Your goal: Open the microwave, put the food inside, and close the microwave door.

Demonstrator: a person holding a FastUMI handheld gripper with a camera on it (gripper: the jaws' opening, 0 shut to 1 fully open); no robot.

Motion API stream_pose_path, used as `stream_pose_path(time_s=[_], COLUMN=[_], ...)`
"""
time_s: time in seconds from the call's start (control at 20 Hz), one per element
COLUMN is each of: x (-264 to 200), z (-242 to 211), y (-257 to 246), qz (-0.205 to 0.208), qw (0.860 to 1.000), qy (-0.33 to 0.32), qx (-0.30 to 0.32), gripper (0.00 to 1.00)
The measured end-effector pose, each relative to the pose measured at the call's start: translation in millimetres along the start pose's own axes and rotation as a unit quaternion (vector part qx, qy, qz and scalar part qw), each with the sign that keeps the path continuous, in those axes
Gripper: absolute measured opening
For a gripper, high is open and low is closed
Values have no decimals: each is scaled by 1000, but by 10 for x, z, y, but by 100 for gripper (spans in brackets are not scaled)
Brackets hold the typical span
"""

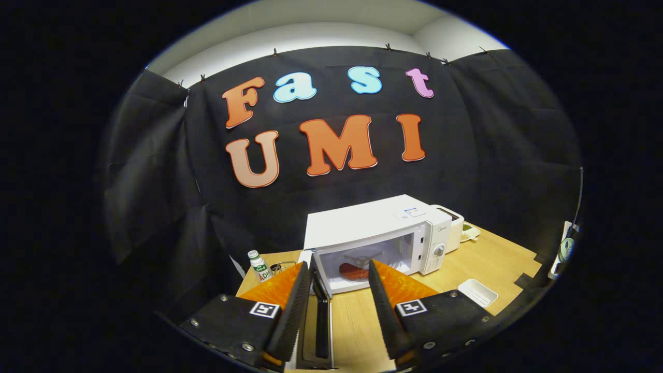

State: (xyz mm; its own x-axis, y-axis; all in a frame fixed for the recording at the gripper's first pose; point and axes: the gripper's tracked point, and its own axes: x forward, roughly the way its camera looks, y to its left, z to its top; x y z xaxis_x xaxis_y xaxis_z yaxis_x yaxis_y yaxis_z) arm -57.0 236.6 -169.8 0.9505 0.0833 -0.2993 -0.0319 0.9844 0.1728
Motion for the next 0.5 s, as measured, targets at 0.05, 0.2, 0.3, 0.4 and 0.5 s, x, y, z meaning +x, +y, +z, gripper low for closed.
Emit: stream_pose_path(time_s=[0.05,0.2,0.3,0.4,0.5], x=[-70,-226,-270,-319,-371], z=[-60,-205,-382,-677,-885], y=[101,375,576,780,931], qz=[-1,-12,-18,-23,-35], qw=[1000,1000,999,999,998], qy=[6,6,15,42,40], qx=[7,18,24,23,20], gripper=[53,11,1,0,1])
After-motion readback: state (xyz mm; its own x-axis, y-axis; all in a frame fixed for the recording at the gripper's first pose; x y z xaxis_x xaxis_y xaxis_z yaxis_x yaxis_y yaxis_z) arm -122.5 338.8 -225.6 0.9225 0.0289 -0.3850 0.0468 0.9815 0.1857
